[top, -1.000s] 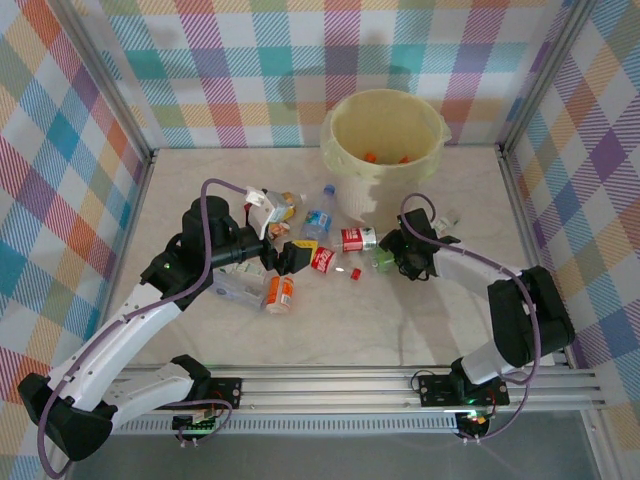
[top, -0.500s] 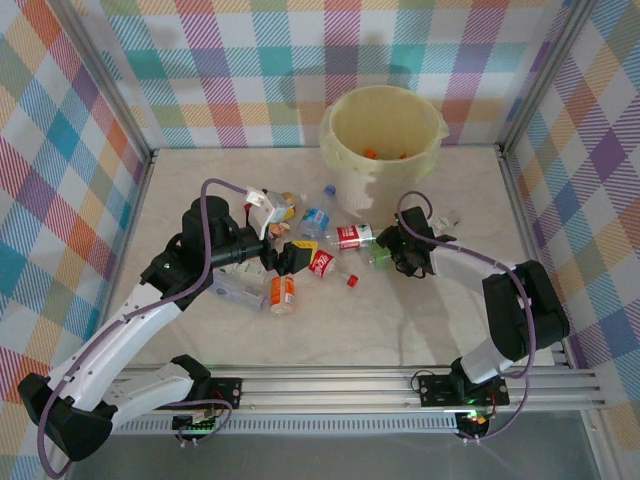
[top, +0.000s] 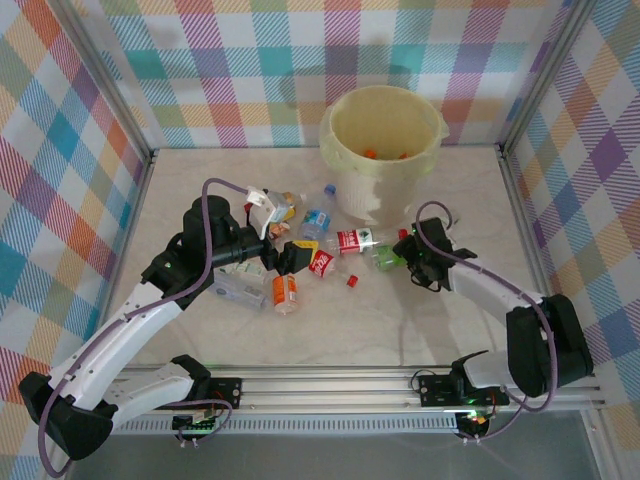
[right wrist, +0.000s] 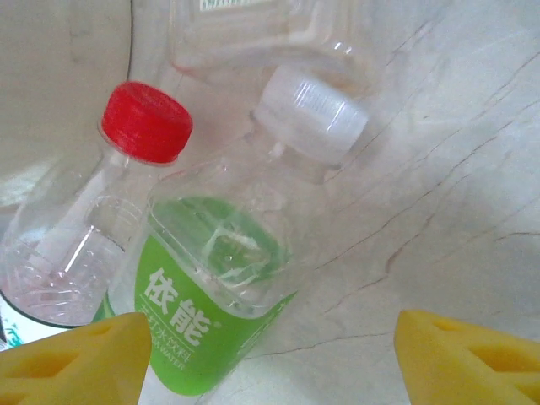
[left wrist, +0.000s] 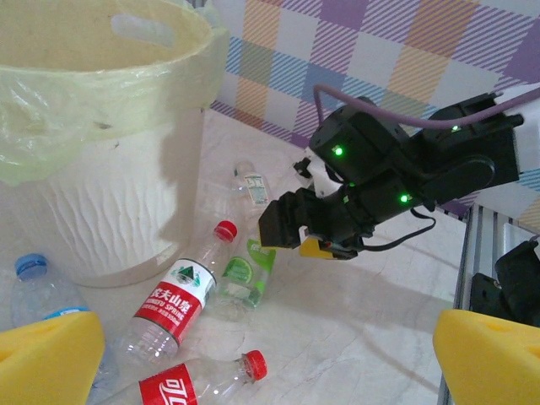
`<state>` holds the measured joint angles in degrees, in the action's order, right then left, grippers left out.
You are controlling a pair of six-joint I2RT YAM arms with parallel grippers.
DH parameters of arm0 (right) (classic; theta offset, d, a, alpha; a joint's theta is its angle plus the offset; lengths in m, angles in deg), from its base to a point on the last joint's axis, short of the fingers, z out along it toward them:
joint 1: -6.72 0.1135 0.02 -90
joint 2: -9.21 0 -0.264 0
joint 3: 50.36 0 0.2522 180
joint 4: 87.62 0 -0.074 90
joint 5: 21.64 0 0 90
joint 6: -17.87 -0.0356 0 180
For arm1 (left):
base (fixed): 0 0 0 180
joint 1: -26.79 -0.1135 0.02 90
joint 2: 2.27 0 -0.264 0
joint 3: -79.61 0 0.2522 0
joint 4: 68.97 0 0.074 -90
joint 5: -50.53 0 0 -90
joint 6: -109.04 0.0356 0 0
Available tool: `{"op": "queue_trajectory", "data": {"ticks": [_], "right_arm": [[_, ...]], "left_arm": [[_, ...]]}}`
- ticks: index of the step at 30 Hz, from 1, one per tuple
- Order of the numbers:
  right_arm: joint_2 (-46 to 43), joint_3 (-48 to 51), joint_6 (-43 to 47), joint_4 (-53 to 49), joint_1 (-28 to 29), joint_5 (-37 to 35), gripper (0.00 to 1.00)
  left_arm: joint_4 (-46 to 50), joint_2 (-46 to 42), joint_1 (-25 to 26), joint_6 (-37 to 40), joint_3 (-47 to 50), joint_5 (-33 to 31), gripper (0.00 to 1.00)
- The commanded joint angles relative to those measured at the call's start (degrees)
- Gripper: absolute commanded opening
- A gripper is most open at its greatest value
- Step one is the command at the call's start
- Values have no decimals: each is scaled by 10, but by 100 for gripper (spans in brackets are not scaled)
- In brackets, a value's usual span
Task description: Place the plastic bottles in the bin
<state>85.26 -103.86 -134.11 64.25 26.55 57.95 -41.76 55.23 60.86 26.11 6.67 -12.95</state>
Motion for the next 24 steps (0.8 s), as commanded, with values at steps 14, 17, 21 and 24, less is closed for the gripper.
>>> {"op": "queue_trajectory", "data": {"ticks": [14, 17, 21, 24], "right_arm": [[45, -7, 1, 90, -1, 60, 84], [66, -13, -11, 105, -1, 64, 84], [88, -22, -15, 116, -1, 63, 84], [102, -32, -15, 119, -1, 63, 84]], "left_arm": [[0, 2, 7, -3, -19, 12, 100], [0, 2, 8, -3, -20, 13, 100], [1, 0, 8, -2, -20, 12, 100], [2, -1, 8, -2, -20, 12, 100]]}}
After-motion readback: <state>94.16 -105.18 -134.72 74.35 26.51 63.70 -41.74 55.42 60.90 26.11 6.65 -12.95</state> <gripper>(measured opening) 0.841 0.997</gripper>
